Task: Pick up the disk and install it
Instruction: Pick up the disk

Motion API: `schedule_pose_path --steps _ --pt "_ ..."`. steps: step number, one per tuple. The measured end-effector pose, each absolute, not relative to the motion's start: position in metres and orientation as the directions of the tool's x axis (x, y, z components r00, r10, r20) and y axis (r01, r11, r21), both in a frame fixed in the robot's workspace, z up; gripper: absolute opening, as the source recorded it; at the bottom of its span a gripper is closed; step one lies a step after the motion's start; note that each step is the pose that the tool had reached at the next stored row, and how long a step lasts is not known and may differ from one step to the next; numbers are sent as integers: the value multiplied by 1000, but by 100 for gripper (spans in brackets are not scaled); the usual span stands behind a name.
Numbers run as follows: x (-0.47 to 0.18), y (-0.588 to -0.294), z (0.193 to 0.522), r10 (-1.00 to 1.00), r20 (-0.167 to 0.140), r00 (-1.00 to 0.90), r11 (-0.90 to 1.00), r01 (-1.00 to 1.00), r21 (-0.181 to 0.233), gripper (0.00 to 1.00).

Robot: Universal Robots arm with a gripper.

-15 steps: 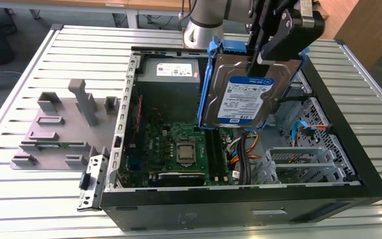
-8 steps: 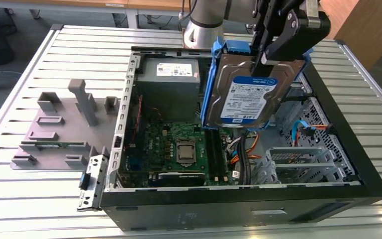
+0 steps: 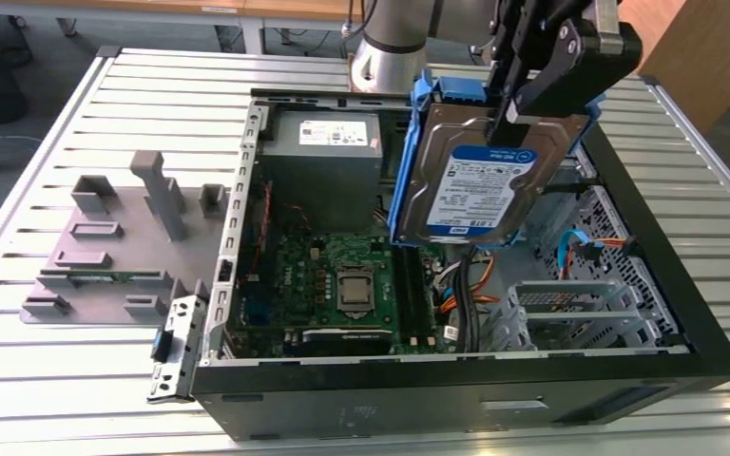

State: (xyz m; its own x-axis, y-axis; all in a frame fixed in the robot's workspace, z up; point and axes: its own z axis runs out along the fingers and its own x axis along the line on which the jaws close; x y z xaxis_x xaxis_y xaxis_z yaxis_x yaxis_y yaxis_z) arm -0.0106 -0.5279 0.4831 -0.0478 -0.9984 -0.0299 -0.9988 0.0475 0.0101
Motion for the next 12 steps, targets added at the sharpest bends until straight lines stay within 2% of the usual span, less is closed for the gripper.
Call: schedule_pose_path --steps 12 --pt "-6 -528 483 -998 -30 -48 48 -999 10 35"
